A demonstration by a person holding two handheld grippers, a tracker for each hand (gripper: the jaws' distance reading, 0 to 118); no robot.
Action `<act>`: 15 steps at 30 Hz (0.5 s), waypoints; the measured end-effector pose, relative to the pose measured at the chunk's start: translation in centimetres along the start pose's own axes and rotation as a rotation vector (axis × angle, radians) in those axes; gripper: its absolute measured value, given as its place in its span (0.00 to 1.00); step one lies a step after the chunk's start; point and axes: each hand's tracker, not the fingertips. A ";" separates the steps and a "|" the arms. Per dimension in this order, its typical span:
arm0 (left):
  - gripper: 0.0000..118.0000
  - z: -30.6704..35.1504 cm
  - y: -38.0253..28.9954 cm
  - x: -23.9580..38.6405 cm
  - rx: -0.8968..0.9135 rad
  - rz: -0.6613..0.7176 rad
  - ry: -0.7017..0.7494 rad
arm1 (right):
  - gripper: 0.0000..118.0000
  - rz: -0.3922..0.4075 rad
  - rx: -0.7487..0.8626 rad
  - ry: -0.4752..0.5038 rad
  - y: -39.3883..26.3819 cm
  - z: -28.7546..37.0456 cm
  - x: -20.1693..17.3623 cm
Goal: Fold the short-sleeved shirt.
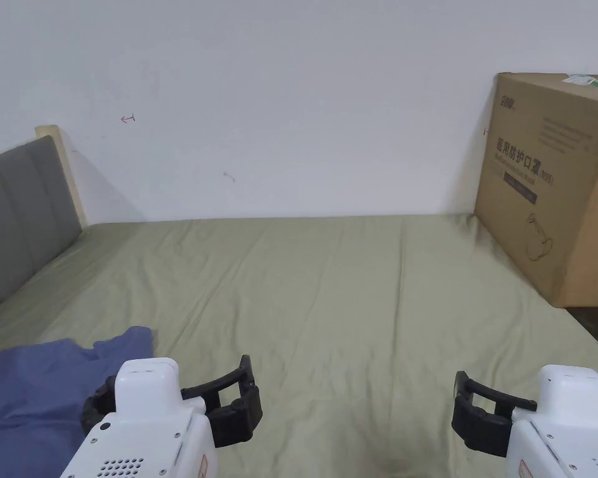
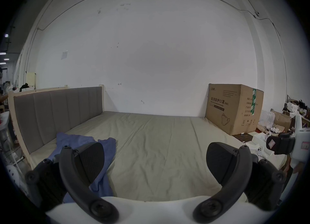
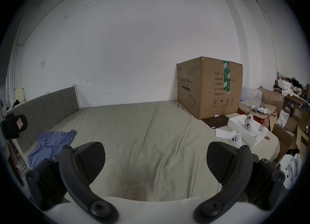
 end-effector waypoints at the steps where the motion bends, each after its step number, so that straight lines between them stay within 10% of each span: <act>1: 1.00 0.0 -0.1 0.1 0.001 -0.013 -0.001 | 1.00 -0.002 0.001 0.002 0.0 0.0 0.0; 7: 1.00 0.0 -0.3 0.8 0.015 -0.055 -0.017 | 0.97 0.006 0.003 0.002 0.0 0.1 0.0; 11: 0.97 0.1 -0.2 1.1 0.016 -0.048 -0.015 | 0.81 0.006 0.009 0.026 0.1 0.7 -0.1; 12: 0.90 0.2 -0.2 1.3 0.024 -0.049 -0.004 | 0.63 0.021 0.026 0.018 0.1 0.9 -0.2; 13: 0.67 0.4 -0.1 1.4 0.028 -0.052 0.002 | 0.31 0.045 0.055 -0.013 0.2 1.1 -0.3; 15: 0.00 0.1 0.1 1.6 0.013 -0.073 0.023 | 0.15 0.045 0.055 -0.026 0.1 1.2 -0.4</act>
